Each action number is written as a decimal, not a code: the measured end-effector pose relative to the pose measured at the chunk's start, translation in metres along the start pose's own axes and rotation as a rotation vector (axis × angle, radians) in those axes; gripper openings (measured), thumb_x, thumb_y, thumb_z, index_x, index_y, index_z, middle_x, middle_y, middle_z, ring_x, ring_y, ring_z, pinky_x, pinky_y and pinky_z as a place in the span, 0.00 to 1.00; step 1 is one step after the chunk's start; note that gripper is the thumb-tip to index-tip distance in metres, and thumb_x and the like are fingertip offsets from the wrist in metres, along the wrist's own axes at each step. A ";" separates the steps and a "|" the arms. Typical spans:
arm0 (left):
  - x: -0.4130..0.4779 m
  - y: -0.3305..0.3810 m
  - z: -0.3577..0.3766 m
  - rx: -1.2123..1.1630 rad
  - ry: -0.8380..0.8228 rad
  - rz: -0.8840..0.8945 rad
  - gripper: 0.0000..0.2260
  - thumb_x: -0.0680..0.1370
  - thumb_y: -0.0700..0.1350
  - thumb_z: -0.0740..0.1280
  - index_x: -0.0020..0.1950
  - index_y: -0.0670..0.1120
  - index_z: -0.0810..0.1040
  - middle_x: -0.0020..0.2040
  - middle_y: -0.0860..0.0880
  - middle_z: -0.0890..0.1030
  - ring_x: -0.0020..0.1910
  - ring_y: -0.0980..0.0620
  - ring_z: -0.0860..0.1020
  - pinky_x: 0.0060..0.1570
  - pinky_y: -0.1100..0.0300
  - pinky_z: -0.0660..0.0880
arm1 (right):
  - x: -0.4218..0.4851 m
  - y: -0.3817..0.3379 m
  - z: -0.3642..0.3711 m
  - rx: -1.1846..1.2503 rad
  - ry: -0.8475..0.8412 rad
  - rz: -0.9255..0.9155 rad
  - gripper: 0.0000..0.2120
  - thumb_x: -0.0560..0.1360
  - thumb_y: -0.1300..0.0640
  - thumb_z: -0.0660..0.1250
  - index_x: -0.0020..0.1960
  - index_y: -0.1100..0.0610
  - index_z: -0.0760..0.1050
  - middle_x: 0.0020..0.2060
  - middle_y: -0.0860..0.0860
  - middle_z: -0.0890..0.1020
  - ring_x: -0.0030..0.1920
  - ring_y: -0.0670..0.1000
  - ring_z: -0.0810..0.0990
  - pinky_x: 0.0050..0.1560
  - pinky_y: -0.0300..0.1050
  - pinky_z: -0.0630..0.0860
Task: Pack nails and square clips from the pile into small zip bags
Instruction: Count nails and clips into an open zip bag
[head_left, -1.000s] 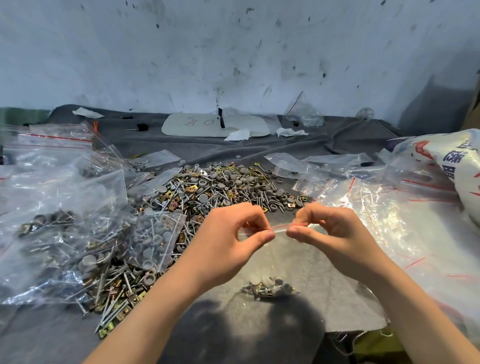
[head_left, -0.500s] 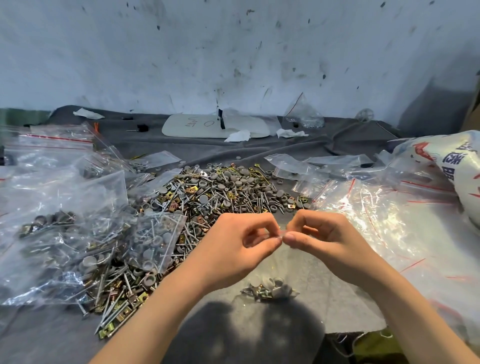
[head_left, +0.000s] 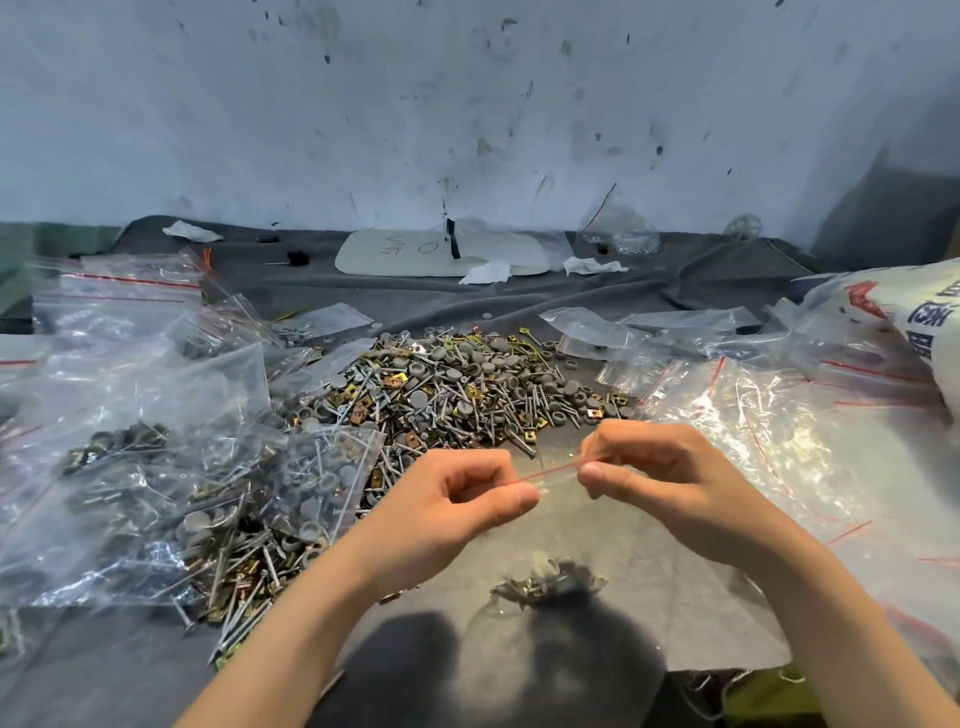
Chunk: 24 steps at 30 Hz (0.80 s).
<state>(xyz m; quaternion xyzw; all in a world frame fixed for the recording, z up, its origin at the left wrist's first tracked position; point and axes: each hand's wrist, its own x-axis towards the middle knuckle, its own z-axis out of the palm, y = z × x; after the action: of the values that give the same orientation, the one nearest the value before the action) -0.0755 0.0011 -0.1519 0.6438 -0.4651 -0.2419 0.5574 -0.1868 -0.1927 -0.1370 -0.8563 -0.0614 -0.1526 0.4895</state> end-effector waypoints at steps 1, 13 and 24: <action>0.000 0.000 -0.001 -0.031 0.016 -0.005 0.13 0.74 0.50 0.69 0.30 0.51 0.72 0.26 0.58 0.68 0.25 0.62 0.65 0.28 0.72 0.61 | 0.000 0.001 -0.001 0.028 0.035 0.006 0.09 0.74 0.54 0.70 0.36 0.56 0.79 0.33 0.51 0.79 0.37 0.44 0.76 0.40 0.34 0.70; -0.016 0.069 -0.094 -0.342 0.798 0.072 0.10 0.74 0.52 0.67 0.33 0.54 0.81 0.43 0.51 0.83 0.24 0.56 0.75 0.22 0.67 0.71 | 0.003 0.091 0.031 -0.156 0.576 0.205 0.05 0.72 0.57 0.71 0.42 0.48 0.77 0.39 0.48 0.83 0.40 0.49 0.81 0.43 0.41 0.78; -0.035 0.007 -0.151 1.042 0.691 -0.381 0.17 0.74 0.60 0.67 0.58 0.53 0.73 0.64 0.47 0.72 0.48 0.48 0.76 0.57 0.49 0.73 | 0.001 0.103 0.032 -0.258 0.594 0.153 0.06 0.73 0.64 0.70 0.45 0.53 0.78 0.37 0.45 0.80 0.38 0.44 0.80 0.39 0.22 0.71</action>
<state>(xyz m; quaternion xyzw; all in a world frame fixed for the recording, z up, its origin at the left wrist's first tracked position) 0.0318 0.1065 -0.1125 0.9415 -0.1932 0.1413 0.2371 -0.1530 -0.2185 -0.2363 -0.8316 0.1682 -0.3648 0.3836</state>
